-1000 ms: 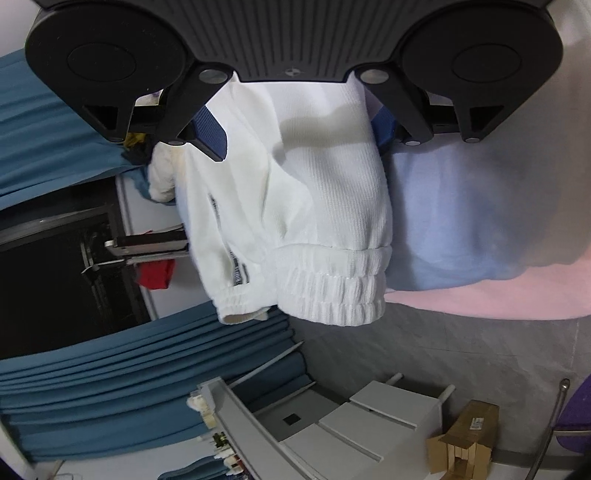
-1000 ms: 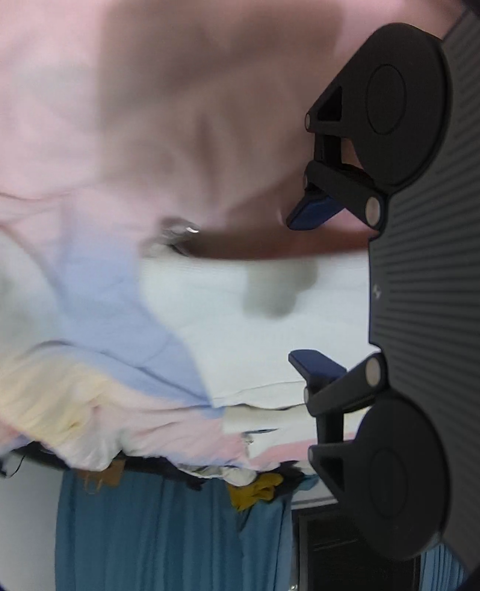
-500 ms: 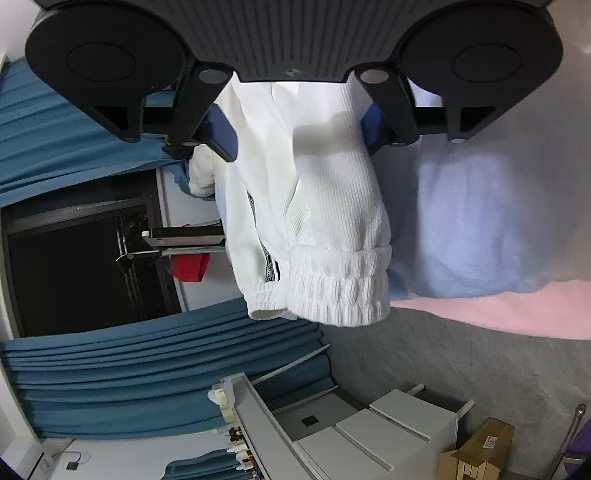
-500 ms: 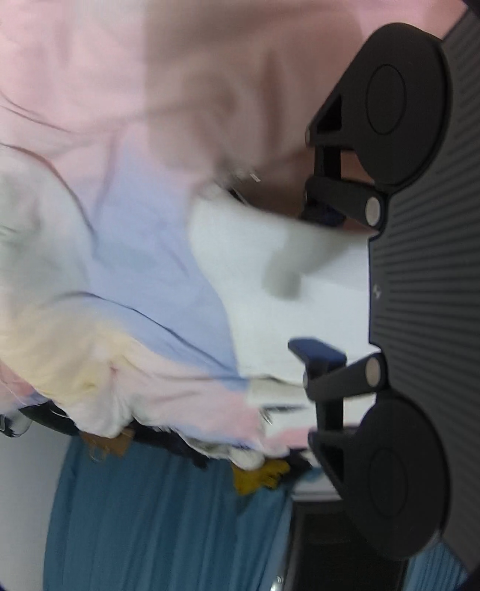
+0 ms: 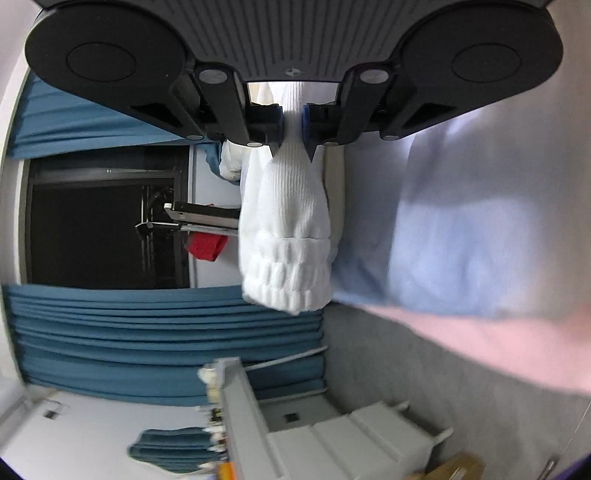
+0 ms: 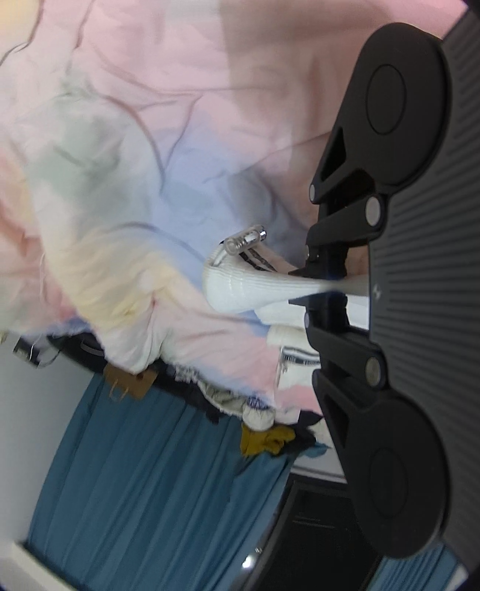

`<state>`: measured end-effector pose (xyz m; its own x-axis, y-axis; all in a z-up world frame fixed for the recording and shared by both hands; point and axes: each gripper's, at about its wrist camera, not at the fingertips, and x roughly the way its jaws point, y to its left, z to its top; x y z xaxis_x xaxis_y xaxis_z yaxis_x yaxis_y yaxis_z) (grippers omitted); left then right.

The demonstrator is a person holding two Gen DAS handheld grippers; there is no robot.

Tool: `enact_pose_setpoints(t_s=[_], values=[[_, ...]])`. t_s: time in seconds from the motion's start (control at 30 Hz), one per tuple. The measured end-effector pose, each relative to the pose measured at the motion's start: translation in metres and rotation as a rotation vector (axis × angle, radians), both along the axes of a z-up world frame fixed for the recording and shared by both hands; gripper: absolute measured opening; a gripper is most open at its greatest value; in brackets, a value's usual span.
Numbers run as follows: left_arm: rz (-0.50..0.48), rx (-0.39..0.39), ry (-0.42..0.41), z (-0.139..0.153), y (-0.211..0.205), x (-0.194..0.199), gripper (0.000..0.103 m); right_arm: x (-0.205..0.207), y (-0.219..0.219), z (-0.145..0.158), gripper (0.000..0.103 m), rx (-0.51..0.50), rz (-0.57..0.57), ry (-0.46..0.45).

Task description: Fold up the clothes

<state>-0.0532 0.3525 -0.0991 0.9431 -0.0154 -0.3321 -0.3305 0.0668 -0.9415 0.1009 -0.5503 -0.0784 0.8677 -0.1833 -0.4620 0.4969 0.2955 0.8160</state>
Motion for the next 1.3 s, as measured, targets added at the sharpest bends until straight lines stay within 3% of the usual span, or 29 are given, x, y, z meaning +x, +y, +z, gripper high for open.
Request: enact_pose_setpoints(t_s=[0.27,0.33,0.57,0.7,0.87,1.0,1.17,1.3], values=[[0.021,0.058,-0.061,0.019,-0.007,-0.028,0.008,-0.027,-0.001,0.017,0.008,-0.039,-0.012,-0.085],[0.012,0.079,-0.046,0.023,-0.007,-0.028,0.008,-0.030,0.000,0.020,0.008,-0.044,-0.009,-0.079],[0.002,0.036,0.000,0.028,0.006,-0.033,0.008,-0.033,0.005,0.027,0.008,0.017,-0.033,-0.057],[-0.002,0.081,0.018,0.051,0.010,-0.023,0.008,-0.020,0.016,0.041,0.008,-0.044,-0.034,-0.059],[0.000,0.152,0.026,0.086,0.014,0.011,0.008,0.002,0.023,0.044,0.008,-0.048,-0.051,-0.116],[0.004,0.216,0.055,0.116,0.016,0.050,0.008,0.032,0.026,0.049,0.008,-0.120,-0.045,-0.147],[-0.018,0.310,0.111,0.154,0.014,0.133,0.008,0.085,0.028,0.050,0.008,-0.184,-0.013,-0.178],[-0.014,0.336,0.171,0.169,0.015,0.201,0.008,0.147,0.035,0.053,0.008,-0.266,0.034,-0.170]])
